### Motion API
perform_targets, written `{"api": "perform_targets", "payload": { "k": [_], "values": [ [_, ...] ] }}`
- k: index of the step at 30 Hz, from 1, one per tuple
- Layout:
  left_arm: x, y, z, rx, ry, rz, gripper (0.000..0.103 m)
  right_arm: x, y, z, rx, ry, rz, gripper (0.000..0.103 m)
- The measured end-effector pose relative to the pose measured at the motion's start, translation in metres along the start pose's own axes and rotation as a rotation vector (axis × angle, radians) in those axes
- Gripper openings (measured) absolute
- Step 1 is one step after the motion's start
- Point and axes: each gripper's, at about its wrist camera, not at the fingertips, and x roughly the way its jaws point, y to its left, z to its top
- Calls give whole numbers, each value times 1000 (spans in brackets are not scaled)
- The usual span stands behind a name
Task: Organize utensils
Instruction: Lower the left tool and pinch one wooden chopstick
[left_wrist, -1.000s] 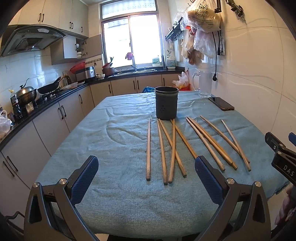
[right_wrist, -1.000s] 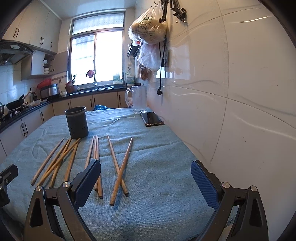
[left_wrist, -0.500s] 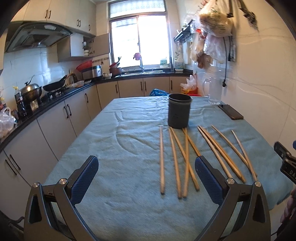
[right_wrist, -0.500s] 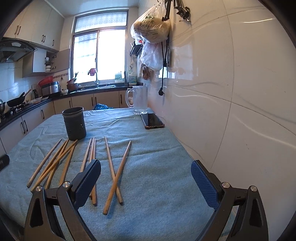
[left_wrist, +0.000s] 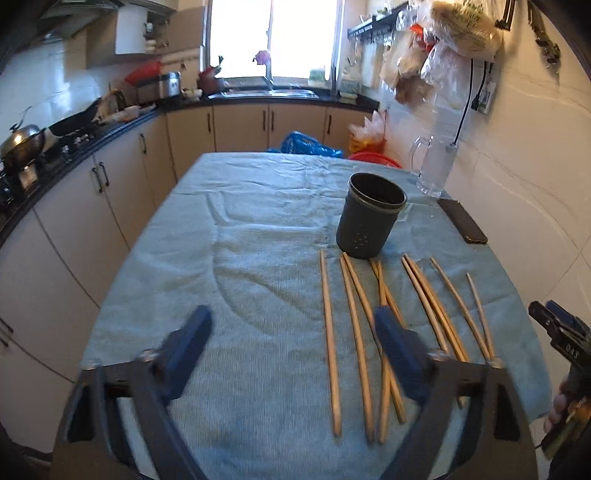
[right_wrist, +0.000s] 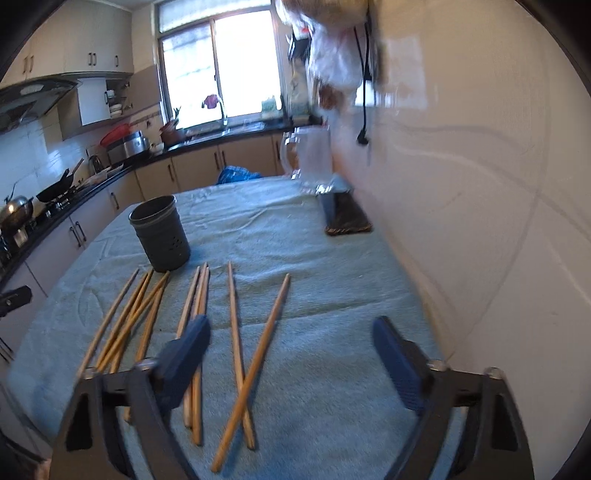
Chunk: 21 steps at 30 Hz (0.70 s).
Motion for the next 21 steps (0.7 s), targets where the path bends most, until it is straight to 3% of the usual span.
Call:
{"api": "perform_targets", "payload": {
  "k": [1, 2, 8, 11, 15, 21],
  "values": [
    [8, -1, 4, 11, 17, 1, 64, 10, 0, 6, -3, 30, 15, 75],
    [17, -2, 8, 19, 38, 4, 61, 17, 0, 9, -4, 51, 25, 73],
    [85, -4, 28, 20, 191, -70, 60, 84, 5, 25, -20, 282, 87, 50],
    [114, -10, 30, 29, 270, -98, 49, 106, 2, 28, -8, 346, 85, 49],
    [145, -15, 28, 41, 352, -83, 21, 125, 2, 32, -2, 404, 92, 48],
    [168, -25, 32, 37, 404, -95, 20, 143, 13, 36, -49, 471, 66, 48]
  ]
}}
